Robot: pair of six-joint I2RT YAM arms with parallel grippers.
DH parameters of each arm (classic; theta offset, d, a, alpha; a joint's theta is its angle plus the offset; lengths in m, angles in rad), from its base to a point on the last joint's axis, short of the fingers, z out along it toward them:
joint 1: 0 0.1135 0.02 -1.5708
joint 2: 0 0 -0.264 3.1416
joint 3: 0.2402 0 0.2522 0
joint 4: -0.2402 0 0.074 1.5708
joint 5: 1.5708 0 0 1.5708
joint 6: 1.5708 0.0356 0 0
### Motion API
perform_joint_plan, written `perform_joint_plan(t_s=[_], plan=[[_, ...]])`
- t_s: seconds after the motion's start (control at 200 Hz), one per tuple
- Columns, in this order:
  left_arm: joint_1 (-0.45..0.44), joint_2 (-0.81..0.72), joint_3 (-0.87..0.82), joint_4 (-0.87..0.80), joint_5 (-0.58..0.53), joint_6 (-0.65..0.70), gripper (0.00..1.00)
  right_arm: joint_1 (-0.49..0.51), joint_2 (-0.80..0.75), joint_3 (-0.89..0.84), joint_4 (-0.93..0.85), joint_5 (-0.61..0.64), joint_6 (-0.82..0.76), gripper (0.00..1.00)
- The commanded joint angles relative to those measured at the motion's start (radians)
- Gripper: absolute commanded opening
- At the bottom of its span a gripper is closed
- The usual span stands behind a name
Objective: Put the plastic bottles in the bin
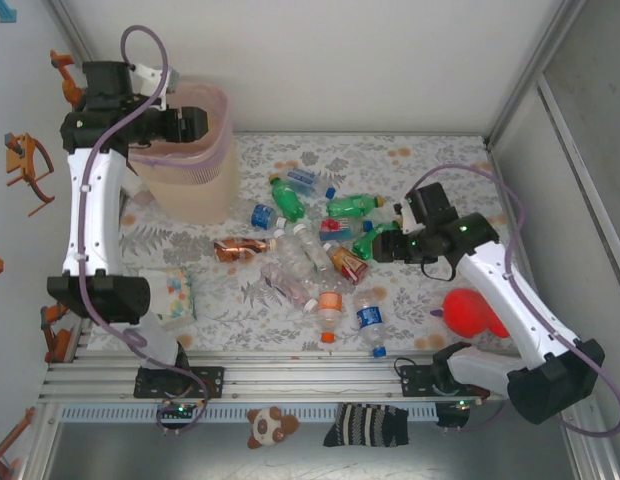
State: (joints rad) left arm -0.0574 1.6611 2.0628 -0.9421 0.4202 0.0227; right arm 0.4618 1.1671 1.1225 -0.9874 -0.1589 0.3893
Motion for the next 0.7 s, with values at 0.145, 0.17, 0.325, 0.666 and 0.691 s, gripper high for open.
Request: perform_joint_plan(t_s=[0.145, 0.17, 0.325, 0.666, 0.691], plan=[[0.007, -0.306, -0.45, 0.42, 0.147, -0.206, 0.77, 0.142, 0.086, -0.1, -0.012, 0.038, 0.066, 0.76], [0.007, -0.33, -0.489, 0.454, 0.163, -0.23, 0.77, 0.153, 0.094, -0.11, -0.005, 0.037, 0.071, 0.77], [0.005, -0.455, -0.651, 0.564, 0.209, -0.323, 0.77, 0.214, 0.172, -0.174, 0.047, 0.018, 0.098, 0.82], [0.001, -0.616, -0.82, 0.601, 0.186, -0.384, 0.77, 0.293, 0.349, -0.23, 0.135, 0.01, 0.108, 0.82], [0.0, -0.624, -0.828, 0.602, 0.183, -0.387, 0.77, 0.293, 0.36, -0.231, 0.136, 0.023, 0.109, 0.82]])
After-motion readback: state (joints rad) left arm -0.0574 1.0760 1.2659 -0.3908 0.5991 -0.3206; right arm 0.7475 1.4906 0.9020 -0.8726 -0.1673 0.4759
